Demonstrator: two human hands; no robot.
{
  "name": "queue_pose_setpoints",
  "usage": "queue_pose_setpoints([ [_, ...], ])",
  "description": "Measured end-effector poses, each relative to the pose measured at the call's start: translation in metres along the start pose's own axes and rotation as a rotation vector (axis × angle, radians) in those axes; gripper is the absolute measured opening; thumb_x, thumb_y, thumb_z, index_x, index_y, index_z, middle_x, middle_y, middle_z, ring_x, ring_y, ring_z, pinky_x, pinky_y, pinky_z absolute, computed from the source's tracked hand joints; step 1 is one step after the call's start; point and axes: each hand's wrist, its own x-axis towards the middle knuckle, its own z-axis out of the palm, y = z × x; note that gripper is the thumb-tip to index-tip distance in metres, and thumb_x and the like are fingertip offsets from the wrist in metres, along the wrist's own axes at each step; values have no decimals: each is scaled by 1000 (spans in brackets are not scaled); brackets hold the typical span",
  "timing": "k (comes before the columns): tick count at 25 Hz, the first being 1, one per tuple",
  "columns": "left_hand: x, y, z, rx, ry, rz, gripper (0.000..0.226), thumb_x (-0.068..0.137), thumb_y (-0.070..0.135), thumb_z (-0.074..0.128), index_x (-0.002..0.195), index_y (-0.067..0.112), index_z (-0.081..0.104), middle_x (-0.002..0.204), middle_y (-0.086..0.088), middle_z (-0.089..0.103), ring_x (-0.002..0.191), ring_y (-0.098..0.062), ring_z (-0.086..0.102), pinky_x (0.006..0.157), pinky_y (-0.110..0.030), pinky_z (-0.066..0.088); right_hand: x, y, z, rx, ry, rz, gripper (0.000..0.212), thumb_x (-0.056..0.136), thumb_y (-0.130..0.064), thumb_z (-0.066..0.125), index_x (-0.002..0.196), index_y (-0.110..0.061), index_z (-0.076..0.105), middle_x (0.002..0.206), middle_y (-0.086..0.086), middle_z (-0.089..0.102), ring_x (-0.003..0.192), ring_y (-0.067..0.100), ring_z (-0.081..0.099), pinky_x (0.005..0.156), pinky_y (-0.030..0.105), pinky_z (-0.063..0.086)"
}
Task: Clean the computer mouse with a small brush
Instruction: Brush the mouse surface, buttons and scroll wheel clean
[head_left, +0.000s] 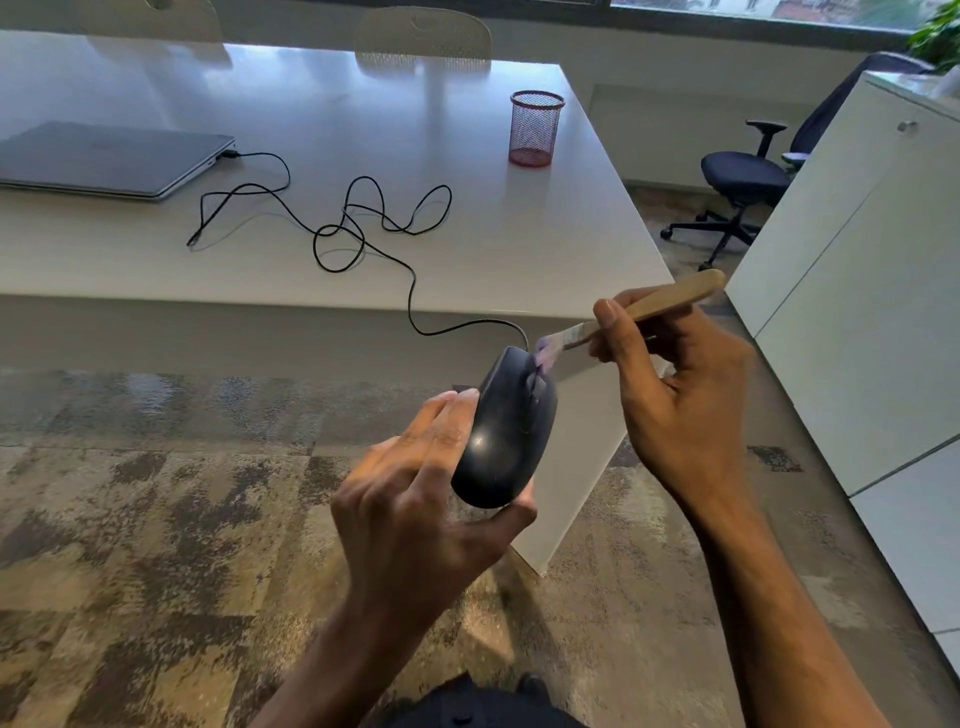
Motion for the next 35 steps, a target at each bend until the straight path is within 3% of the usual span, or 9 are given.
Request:
queue_pose_setpoints([
  [3,0,-2,1,14,-26,-18,75,65,54,77,119,3,63,116,-9,67,95,-16,67,81,-23,47,-6,-7,0,92,-37,-24,8,98,-23,57,94,-20,63,82,-21,64,71,1,69,66,20,56],
  [8,0,-4,2,29,-65,-54,78,62,55,77,120,4,63,117,-8,66,96,-16,67,83,-22,44,-15,-17,-5,237,-109,-75,9,96,-20,59,92,-23,66,78,-25,65,66,2,68,63,18,53],
  [14,1,-5,4,13,-53,-46,75,63,54,75,119,5,64,117,-7,66,95,-16,67,82,-22,44,-7,1,5,117,-3,40,9,96,-29,59,93,-21,64,78,-26,64,71,-4,69,66,17,57],
  [17,2,-6,4,6,-54,-57,76,63,54,74,121,7,63,119,-6,65,98,-9,62,81,-23,46,-1,6,8,68,29,58,11,95,-32,59,94,-22,63,81,-27,62,73,-10,67,69,10,54],
  [24,2,-9,3,24,-73,-72,77,65,57,72,123,8,61,116,-5,66,96,-4,58,81,-20,43,-12,-9,4,245,-104,-58,9,96,-20,59,91,-20,66,77,-18,66,66,4,68,61,19,54],
  [31,6,-5,2,-5,-43,-38,73,63,51,76,119,7,63,120,3,59,100,-8,62,81,-21,46,1,2,9,102,18,22,11,97,-28,58,95,-19,64,83,-23,64,75,0,70,69,20,58],
  [35,7,-4,2,-1,-55,-28,71,64,50,77,118,5,64,118,-4,65,100,-13,66,80,-24,49,3,2,9,324,-75,7,15,100,-26,55,92,-19,66,81,-19,67,73,7,70,68,18,55],
])
